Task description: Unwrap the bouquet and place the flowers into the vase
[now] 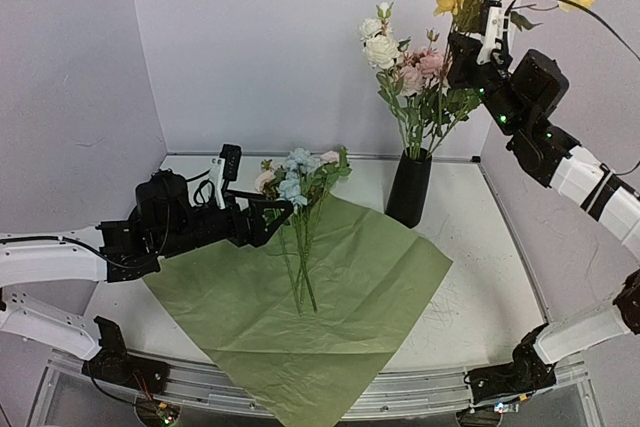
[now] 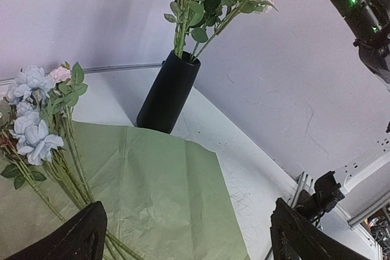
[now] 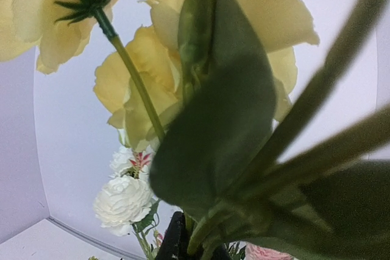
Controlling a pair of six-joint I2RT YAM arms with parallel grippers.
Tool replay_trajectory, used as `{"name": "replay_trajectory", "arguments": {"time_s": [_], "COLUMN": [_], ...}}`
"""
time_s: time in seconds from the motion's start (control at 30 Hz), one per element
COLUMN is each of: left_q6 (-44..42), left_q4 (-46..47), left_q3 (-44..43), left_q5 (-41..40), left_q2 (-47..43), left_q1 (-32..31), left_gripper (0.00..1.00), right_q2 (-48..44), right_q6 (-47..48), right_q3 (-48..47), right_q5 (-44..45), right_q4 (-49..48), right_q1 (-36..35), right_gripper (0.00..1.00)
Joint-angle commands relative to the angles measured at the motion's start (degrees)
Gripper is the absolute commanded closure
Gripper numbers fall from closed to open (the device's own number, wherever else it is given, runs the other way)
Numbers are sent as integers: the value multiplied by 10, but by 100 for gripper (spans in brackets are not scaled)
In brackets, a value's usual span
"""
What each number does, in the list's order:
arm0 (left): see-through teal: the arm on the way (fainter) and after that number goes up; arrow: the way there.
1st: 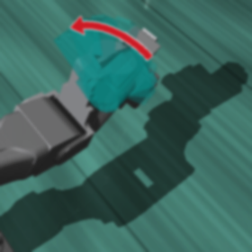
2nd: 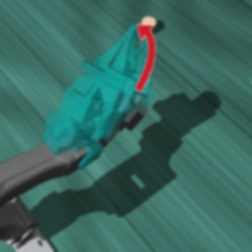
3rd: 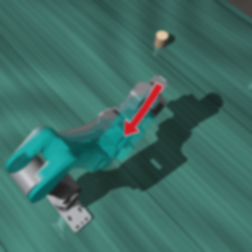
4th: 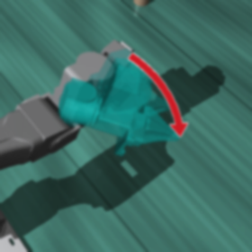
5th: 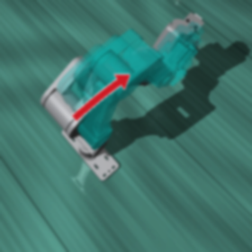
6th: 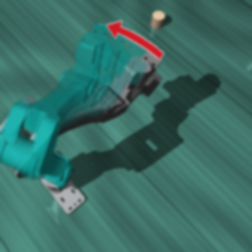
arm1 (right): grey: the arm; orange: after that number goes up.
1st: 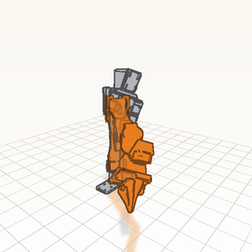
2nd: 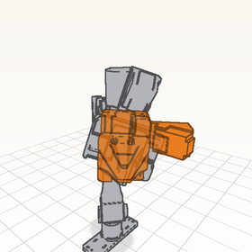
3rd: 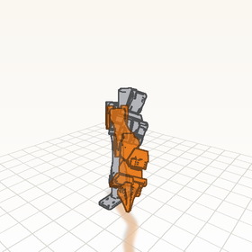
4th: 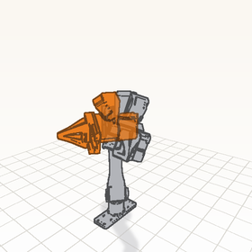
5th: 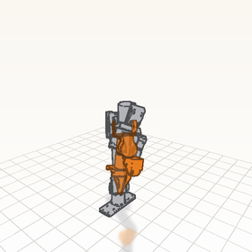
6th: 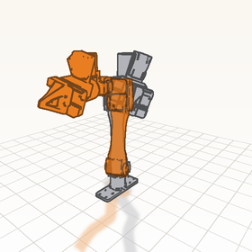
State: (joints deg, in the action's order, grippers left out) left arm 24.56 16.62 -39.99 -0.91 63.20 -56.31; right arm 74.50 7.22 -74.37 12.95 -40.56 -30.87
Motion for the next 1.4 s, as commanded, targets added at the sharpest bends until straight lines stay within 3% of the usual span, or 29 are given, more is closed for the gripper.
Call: {"name": "replay_trajectory", "arguments": {"time_s": [0.0,0.23,0.67,1.17,1.37], "left_q6": [-13,-19,-29,-30,-31], "left_q4": [23,22,22,22,21], "left_q3": [1,4,10,-1,4], "left_q5": [-18,-22,-31,-31,-34], "left_q2": [-16,-14,-10,10,5], "left_q1": [1,1,1,1,1], "left_gripper": [5,5,5,5,5], "right_q2": [19,28,36,127,136], "right_q6": [-92,-157,-166,-232,-255], "right_q3": [-27,18,150,194,213], "right_q5": [-12,2,63,193,191], "right_q4": [-46,-74,-172,-186,-186], "right_q1": [22,34,43,47,47], "right_gripper": [100,100,100,98,98]}}
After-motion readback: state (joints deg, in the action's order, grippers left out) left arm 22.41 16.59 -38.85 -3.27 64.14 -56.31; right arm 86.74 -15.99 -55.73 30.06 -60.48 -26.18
